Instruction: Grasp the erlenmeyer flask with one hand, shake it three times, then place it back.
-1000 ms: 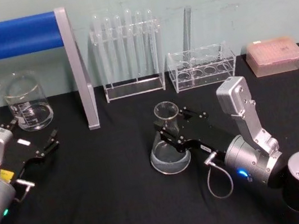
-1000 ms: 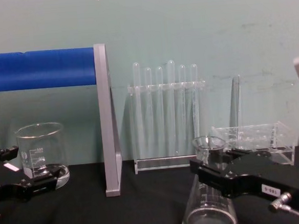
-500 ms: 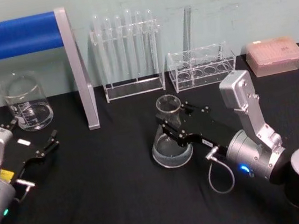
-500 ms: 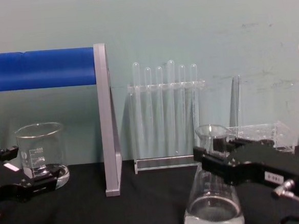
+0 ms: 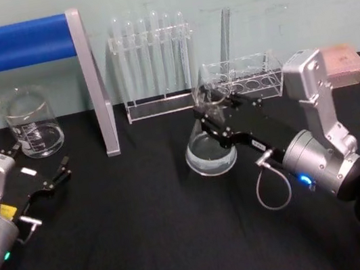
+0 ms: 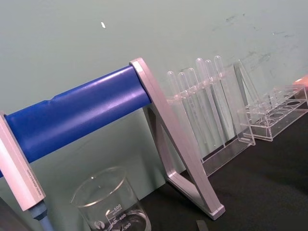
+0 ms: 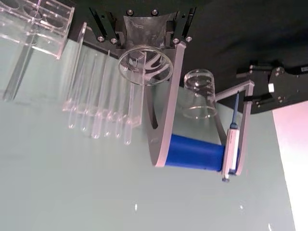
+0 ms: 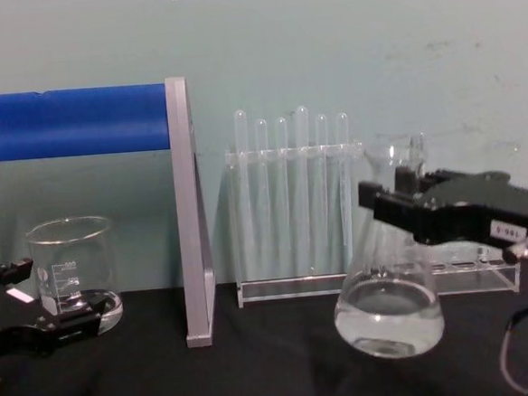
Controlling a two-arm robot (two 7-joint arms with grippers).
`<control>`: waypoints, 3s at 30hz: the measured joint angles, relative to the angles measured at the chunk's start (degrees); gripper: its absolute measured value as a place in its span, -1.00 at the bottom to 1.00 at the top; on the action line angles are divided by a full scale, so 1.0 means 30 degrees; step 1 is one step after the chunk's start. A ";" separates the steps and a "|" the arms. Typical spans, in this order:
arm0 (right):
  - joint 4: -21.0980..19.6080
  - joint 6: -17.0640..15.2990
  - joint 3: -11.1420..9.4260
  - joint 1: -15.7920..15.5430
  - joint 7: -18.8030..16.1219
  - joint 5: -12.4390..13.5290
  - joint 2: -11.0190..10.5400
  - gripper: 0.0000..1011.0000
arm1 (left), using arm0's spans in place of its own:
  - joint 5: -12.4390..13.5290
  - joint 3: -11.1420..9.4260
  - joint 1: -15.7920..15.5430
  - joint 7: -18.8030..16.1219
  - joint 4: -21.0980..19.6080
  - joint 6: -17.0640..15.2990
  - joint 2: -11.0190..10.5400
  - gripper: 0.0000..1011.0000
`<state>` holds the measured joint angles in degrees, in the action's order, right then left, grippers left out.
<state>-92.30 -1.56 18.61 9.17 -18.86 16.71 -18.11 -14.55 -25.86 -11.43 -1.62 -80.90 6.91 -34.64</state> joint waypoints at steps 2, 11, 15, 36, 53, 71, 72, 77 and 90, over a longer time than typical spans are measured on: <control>-0.0187 -0.0001 -0.0091 -0.0042 0.0000 0.0072 -0.0030 -0.11 | 0.0001 -0.0001 -0.0001 -0.0001 0.0000 0.0001 0.0000 0.98; -0.0310 -0.0061 -0.0172 -0.0083 0.0059 0.0147 -0.0067 -0.11 | 0.0001 -0.0001 -0.0001 -0.0001 0.0000 0.0000 0.0000 0.98; -0.0274 -0.0107 -0.0139 -0.0087 0.0094 0.0127 -0.0050 -0.11 | 0.0001 0.0000 0.0000 0.0000 0.0001 0.0001 0.0000 0.98; -0.0613 -0.0409 0.0891 -0.0333 -0.0574 0.0097 0.0076 -0.11 | 0.0001 -0.0001 -0.0001 -0.0001 -0.0001 0.0000 0.0000 0.98; -0.1848 -0.0469 0.2624 -0.0867 -0.2089 0.0773 -0.0611 -0.11 | 0.0001 -0.0001 -0.0001 0.0000 0.0000 0.0000 0.0000 0.98; -0.1156 -0.0179 0.2442 -0.0421 -0.1211 0.0822 -0.0809 -0.11 | 0.0001 -0.0001 -0.0001 -0.0001 -0.0001 0.0000 0.0000 0.98; -0.1064 -0.0165 0.2349 -0.0383 -0.1104 0.0790 -0.0780 -0.11 | 0.0001 -0.0001 -0.0001 -0.0001 0.0000 0.0000 0.0000 0.98; -0.0524 -0.0074 0.1694 -0.0158 -0.0443 0.0573 -0.0639 -0.11 | 0.0001 0.0000 0.0000 -0.0001 0.0000 0.0001 0.0000 0.98; 0.0673 0.0108 -0.0230 0.0213 0.0980 -0.0302 -0.0431 -0.11 | 0.0001 -0.0001 -0.0001 -0.0001 0.0000 0.0000 0.0000 0.98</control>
<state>-90.29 -1.24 17.92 9.81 -15.92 15.81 -19.40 -14.55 -25.86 -11.43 -1.62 -80.90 6.91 -34.65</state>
